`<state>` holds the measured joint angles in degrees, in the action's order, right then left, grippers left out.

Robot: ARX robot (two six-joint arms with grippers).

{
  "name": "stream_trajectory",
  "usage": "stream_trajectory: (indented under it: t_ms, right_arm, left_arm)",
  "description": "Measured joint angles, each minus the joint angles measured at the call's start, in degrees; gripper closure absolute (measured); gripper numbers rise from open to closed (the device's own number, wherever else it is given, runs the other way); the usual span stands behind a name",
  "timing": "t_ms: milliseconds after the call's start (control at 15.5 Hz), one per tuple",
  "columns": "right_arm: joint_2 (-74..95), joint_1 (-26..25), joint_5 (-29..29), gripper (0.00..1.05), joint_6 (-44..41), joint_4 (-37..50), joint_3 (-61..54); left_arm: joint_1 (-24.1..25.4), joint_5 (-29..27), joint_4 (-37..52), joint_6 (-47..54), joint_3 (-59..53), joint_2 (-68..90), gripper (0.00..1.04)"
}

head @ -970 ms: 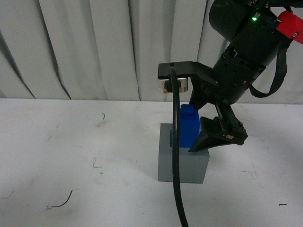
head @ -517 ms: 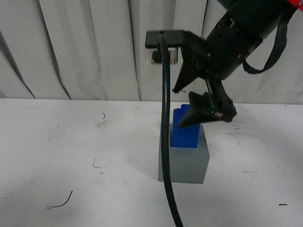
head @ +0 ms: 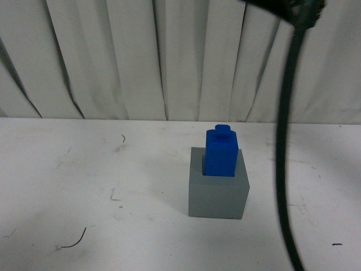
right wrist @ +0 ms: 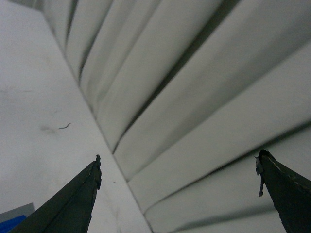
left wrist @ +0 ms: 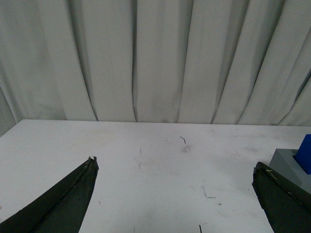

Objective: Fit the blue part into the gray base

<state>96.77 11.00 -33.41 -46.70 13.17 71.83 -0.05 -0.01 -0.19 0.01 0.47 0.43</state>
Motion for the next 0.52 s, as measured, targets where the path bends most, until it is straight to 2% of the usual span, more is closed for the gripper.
stream_trajectory:
  t_ms: [129,194,259,323,388,453,517]
  right_arm:
    - [-8.66,-4.7,-1.4,0.06,6.67,13.11,-11.82]
    - [-12.37,-5.49,0.22,0.07,9.09,16.17,-16.09]
    - [-18.1,-3.82,15.63,0.19,18.69,16.87,-22.21]
    - [-25.05,-4.17,27.26,0.32,28.5,15.34,-29.57]
    - [-32.59,-8.33,32.2,0.45,36.0,12.41,-36.39]
    - [-39.45,-11.56,34.01,0.56,40.7,10.16,-41.35]
    - [-47.87,-12.07,34.42,0.69,43.3,7.48,-46.58]
  left_arm:
    - [0.0,0.0,0.0,-0.02,0.0,0.0,0.07]
    - [0.0,0.0,0.0,-0.02,0.0,0.0,0.07]
    - [0.0,0.02,0.02,0.0,0.0,0.0,0.07]
    - [0.0,0.02,0.02,-0.02,0.0,0.0,0.07]
    - [0.0,-0.17,0.02,-0.02,0.0,0.0,0.07]
    - [0.0,-0.13,0.0,0.0,0.0,0.0,0.07]
    - [0.0,0.07,0.0,0.0,0.0,0.0,0.07]
